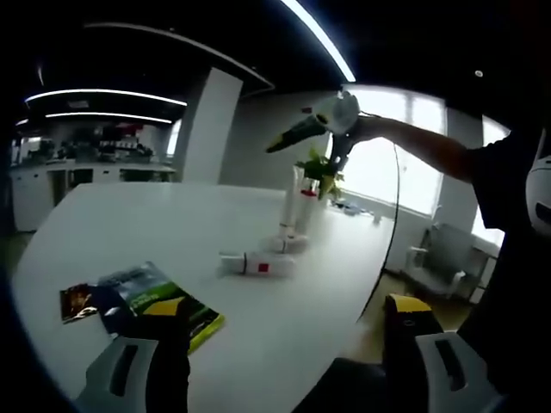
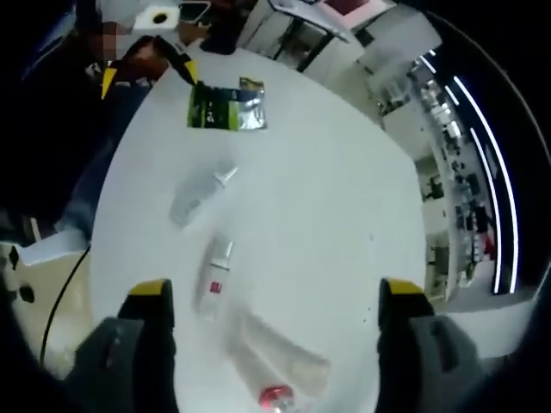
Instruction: Arrange the skincare products in the storage area until every visible bottle or jar stands upright without overlapping.
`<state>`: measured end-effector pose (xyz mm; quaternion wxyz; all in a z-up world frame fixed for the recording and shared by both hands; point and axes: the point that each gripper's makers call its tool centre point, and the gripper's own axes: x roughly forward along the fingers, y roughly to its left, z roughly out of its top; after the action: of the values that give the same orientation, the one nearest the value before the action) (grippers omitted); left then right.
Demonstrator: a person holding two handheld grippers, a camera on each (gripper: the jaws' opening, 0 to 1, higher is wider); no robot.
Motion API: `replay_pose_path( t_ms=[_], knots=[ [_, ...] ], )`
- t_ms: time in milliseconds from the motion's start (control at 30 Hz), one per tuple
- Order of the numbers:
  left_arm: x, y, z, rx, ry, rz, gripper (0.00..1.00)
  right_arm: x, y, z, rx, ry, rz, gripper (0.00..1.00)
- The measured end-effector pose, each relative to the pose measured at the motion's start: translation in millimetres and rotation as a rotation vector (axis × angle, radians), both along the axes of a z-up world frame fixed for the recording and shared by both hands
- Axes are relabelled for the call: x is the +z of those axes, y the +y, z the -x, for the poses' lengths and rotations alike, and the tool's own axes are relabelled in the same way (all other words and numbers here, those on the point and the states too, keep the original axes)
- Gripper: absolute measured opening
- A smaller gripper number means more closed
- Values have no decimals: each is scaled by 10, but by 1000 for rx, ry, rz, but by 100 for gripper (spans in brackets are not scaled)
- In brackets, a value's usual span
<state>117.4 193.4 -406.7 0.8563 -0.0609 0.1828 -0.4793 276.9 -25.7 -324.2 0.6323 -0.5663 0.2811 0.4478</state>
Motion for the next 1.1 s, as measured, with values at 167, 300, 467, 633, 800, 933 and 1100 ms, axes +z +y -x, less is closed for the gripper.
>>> replay_pose_path(
  t_ms=[167, 300, 467, 633, 800, 933, 1100],
  knots=[
    [-7, 4, 5, 2, 0, 1, 96, -24, 31, -36, -7, 3, -6, 99],
    [-1, 6, 17, 2, -2, 1, 96, -77, 59, -29, -6, 15, -5, 99],
    [-7, 43, 9, 12, 0, -1, 96, -142, 114, -54, -9, 20, -10, 99],
    [1, 66, 13, 16, -1, 1, 96, -225, 185, -72, -29, 30, -23, 99],
    [-10, 107, 5, 25, 2, -1, 96, -334, 212, -34, -31, 62, -9, 91],
    [-6, 118, 9, 26, 1, -2, 96, -415, 234, 1, -47, 96, -8, 83],
    [11, 150, 1, 32, -3, -1, 96, -441, 254, 35, -52, 114, -4, 70]
  ],
)
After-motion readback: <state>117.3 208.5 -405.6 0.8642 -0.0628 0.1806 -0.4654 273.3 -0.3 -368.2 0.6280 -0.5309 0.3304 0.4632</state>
